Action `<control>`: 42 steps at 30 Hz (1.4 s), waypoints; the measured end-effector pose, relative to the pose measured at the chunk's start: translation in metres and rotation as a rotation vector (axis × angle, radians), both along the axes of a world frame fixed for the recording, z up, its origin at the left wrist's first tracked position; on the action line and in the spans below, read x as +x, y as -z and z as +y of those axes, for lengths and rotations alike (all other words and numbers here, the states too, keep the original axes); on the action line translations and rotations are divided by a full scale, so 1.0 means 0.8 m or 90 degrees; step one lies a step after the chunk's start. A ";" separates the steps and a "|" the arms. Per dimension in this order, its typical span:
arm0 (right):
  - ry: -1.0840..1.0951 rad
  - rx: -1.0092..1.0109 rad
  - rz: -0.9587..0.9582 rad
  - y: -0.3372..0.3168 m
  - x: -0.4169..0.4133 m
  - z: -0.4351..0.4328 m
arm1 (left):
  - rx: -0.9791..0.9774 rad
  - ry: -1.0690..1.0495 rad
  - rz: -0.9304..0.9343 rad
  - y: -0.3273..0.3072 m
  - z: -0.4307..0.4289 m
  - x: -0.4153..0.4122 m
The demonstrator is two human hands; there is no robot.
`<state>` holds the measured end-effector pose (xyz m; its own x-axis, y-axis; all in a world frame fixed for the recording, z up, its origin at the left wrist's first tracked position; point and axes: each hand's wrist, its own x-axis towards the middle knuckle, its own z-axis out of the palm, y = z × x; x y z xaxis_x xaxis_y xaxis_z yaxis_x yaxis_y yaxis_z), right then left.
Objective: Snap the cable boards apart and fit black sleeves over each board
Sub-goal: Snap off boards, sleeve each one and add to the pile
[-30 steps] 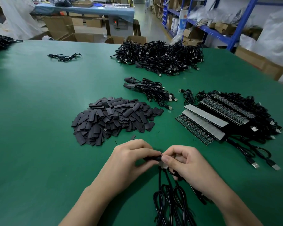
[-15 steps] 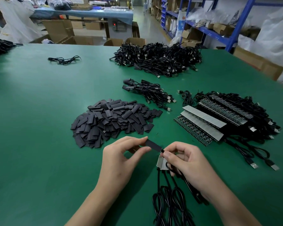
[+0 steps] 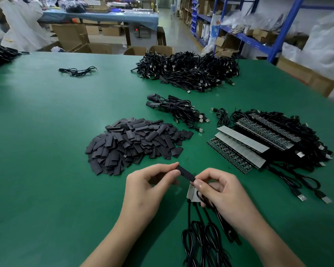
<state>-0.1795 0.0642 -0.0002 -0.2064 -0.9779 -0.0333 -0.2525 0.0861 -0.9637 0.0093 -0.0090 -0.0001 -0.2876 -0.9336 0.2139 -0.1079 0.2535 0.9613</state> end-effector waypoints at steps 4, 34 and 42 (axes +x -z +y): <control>-0.017 -0.009 0.018 -0.004 -0.006 0.000 | 0.179 0.037 0.175 -0.001 -0.003 -0.002; 0.100 -0.132 0.359 -0.058 -0.005 -0.081 | -0.209 0.105 -0.404 0.013 0.004 -0.015; 0.039 -0.087 0.181 -0.006 0.023 -0.024 | 0.089 0.046 0.014 0.008 -0.010 -0.006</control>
